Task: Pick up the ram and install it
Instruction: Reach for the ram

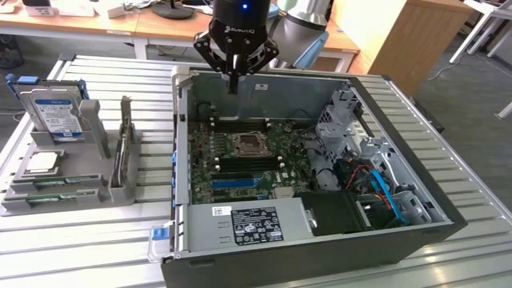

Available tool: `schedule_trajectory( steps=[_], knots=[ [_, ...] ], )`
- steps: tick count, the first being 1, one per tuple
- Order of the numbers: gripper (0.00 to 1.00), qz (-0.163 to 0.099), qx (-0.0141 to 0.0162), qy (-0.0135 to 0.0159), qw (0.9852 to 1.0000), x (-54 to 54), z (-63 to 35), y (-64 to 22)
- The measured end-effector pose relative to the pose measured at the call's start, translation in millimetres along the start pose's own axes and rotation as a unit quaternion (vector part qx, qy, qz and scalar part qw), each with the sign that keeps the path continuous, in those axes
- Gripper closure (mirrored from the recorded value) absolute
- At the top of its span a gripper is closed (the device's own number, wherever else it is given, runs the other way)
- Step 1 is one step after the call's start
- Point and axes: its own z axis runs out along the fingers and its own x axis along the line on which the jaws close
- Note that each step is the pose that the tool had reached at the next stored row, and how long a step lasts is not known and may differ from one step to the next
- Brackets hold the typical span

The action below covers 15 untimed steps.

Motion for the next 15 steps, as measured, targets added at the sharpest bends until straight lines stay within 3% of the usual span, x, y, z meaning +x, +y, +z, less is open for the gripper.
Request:
schedule_trajectory(
  steps=[15],
  knots=[
    [0.89, 0.000, 0.0000, 0.0000, 1.0000, 29.2, -0.7, -1.5]
  ],
)
